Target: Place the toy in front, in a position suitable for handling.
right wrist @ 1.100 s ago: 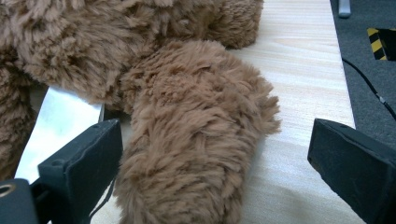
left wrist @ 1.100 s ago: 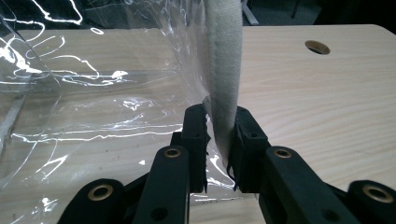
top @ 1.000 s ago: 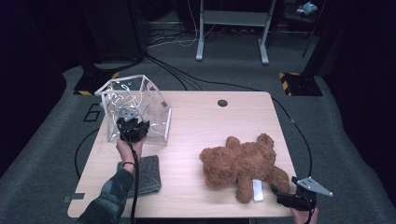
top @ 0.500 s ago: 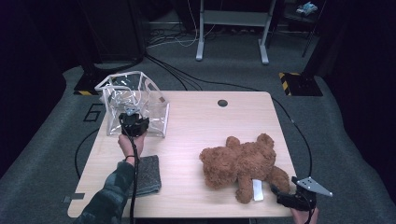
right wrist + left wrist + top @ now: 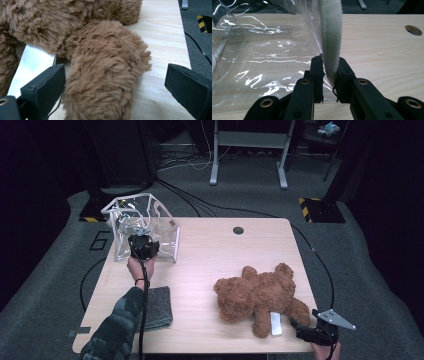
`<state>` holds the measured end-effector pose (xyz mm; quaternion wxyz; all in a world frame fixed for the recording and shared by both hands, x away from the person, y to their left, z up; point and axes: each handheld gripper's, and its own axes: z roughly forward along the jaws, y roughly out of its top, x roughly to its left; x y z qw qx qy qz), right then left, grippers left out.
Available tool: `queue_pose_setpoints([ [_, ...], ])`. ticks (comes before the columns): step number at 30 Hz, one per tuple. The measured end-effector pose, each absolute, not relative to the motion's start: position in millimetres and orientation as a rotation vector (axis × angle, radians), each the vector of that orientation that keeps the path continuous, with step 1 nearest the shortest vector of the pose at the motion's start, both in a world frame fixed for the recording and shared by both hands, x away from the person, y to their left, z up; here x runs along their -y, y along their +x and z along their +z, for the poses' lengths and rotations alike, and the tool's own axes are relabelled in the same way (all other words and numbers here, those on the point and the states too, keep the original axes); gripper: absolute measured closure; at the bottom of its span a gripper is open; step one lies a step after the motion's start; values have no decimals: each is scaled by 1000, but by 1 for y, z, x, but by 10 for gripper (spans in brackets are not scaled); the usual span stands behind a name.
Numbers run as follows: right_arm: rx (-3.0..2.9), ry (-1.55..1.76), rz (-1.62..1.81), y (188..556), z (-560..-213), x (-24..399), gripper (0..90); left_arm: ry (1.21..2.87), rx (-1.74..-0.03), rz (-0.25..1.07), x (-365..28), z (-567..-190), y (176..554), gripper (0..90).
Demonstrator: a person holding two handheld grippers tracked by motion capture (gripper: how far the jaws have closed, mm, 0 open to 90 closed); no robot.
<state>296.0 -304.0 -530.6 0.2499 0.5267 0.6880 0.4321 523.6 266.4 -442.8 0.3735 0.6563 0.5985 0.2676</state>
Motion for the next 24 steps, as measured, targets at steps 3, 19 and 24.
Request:
queue_pose_setpoints([
  [3, -1873, 1435, 1177, 296, -531, 304, 29, 1688, -1540, 683, -266, -442, 527, 782],
  [19, -1877, 1435, 1182, 297, -531, 305, 31, 1716, -1564, 702, -265, -442, 547, 777],
  [24, -1877, 1436, 1181, 297, -531, 305, 31, 1717, -1587, 680, -266, -439, 554, 772],
])
